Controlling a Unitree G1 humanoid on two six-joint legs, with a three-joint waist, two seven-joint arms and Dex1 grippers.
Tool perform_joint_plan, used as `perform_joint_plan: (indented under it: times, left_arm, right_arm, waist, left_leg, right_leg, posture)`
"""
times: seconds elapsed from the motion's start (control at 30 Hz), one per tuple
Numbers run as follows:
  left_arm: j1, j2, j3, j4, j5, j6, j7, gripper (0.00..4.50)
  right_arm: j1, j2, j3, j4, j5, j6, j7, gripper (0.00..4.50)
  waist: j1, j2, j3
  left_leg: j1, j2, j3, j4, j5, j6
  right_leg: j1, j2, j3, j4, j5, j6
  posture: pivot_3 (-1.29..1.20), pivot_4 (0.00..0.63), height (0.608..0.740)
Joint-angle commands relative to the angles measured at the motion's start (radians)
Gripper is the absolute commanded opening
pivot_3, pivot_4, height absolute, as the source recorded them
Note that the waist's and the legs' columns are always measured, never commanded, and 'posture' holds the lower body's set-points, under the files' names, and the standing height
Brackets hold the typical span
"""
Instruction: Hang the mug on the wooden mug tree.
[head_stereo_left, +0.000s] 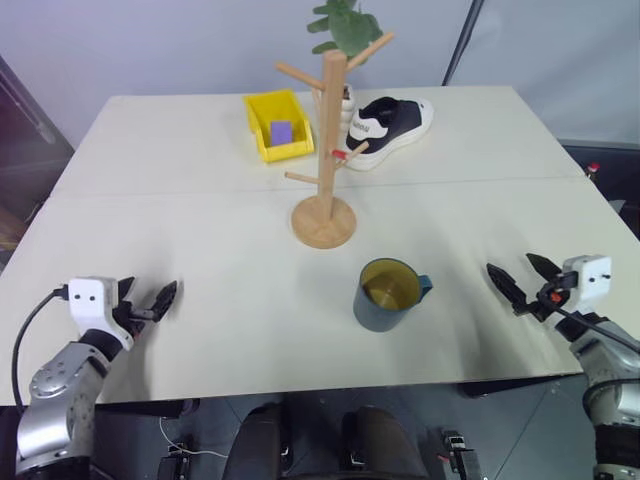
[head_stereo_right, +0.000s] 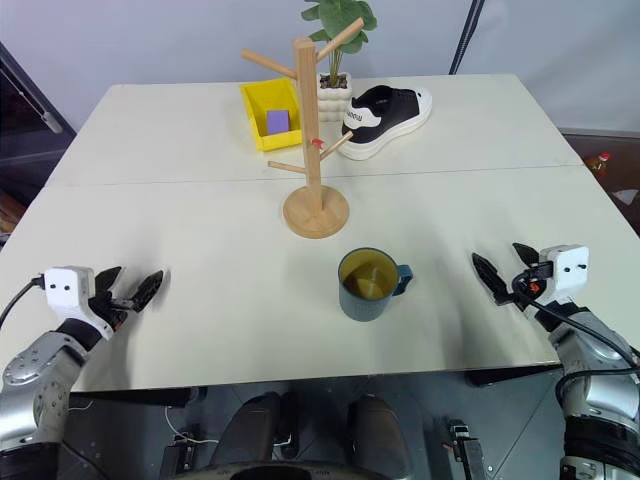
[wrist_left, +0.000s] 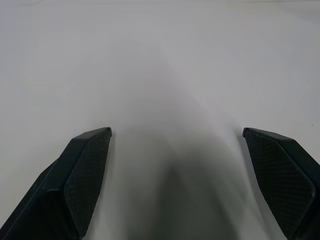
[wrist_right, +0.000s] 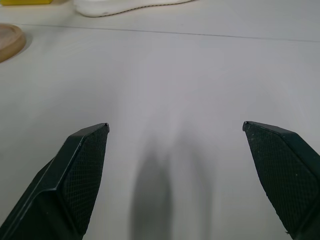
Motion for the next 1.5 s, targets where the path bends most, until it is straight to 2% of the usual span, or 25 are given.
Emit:
perform_joint_plan:
  times: [0.03, 0.37, 0.57, 0.77, 0.97, 1.07, 1.2, 1.5]
  left_arm:
    - [0.002, 0.01, 0.013, -0.04, 0.001, -0.001, 0.006, 4.5]
    - [-0.039, 0.004, -0.028, -0.063, -0.023, -0.007, -0.049, 4.5]
    - [-0.035, 0.027, -0.182, -0.161, 0.02, -0.033, -0.171, 4.5]
    - [-0.056, 0.087, -0.367, -0.247, 0.031, -0.037, -0.349, 4.5]
    - [-0.121, 0.127, -0.442, -0.271, 0.001, -0.025, -0.467, 4.5]
    - [-0.149, 0.136, -0.46, -0.27, 0.002, -0.024, -0.503, 4.5]
    - [-0.167, 0.134, -0.465, -0.283, -0.007, -0.012, -0.521, 4.5]
    - [-0.146, 0.151, -0.447, -0.347, -0.032, 0.008, -0.52, 4.5]
  right_arm:
    - [0.002, 0.001, -0.009, -0.041, 0.008, -0.006, -0.004, 4.45]
    - [0.037, 0.015, -0.016, -0.105, 0.018, 0.001, -0.029, 4.45]
    - [0.108, 0.036, -0.021, -0.246, 0.042, 0.036, -0.052, 4.45]
    - [0.307, 0.055, -0.013, -0.503, 0.068, 0.071, -0.044, 4.45]
    - [0.474, 0.1, 0.097, -0.745, 0.055, 0.101, -0.058, 4.45]
    - [0.455, 0.127, 0.17, -0.777, 0.017, 0.106, -0.098, 4.45]
    - [0.397, 0.164, 0.2, -0.732, -0.014, 0.089, -0.145, 4.45]
    - [0.329, 0.165, 0.214, -0.626, -0.026, 0.039, -0.106, 4.45]
  waist:
    - [0.0, 0.0, 0.0]
    - [0.0, 0.0, 0.0]
    - [0.001, 0.001, 0.0]
    - [0.002, 0.002, -0.001]
    - [-0.002, 0.003, -0.001]
    - [-0.004, 0.003, -0.001]
    - [0.001, 0.003, -0.001]
    - [0.0, 0.002, -0.001]
  left_leg:
    - [0.0, 0.0, 0.0, 0.0, 0.0, 0.0]
    - [0.0, 0.0, 0.0, 0.0, 0.0, 0.0]
    - [0.0, 0.0, 0.0, 0.0, 0.0, 0.0]
    - [-0.001, 0.0, 0.0, -0.002, 0.0, 0.0]
    - [0.0, 0.0, 0.0, -0.001, 0.0, 0.0]
    - [0.0, 0.0, 0.0, -0.001, 0.0, 0.0]
    - [-0.001, 0.0, 0.0, -0.001, 0.0, 0.0]
    - [-0.001, 0.0, 0.0, -0.001, 0.0, 0.0]
  right_leg:
    - [0.0, 0.0, 0.0, 0.0, 0.0, 0.0]
    - [0.0, 0.0, 0.0, 0.0, 0.0, 0.0]
    - [0.0, 0.0, 0.0, 0.0, 0.0, 0.0]
    - [-0.001, 0.0, 0.0, 0.0, -0.001, -0.002]
    - [-0.001, 0.0, 0.0, 0.0, -0.003, -0.005]
    - [-0.001, 0.0, 0.0, 0.0, -0.003, -0.005]
    - [-0.001, 0.0, 0.0, 0.0, -0.003, -0.005]
    - [-0.001, 0.0, 0.0, 0.0, -0.003, -0.005]
  posture:
    - [0.0, 0.15, 0.74]
    - [0.0, 0.15, 0.74]
    - [0.0, 0.15, 0.74]
    - [0.0, 0.15, 0.74]
    - [0.0, 0.15, 0.74]
    - [0.0, 0.15, 0.74]
    - [0.0, 0.15, 0.74]
    - [0.0, 0.15, 0.74]
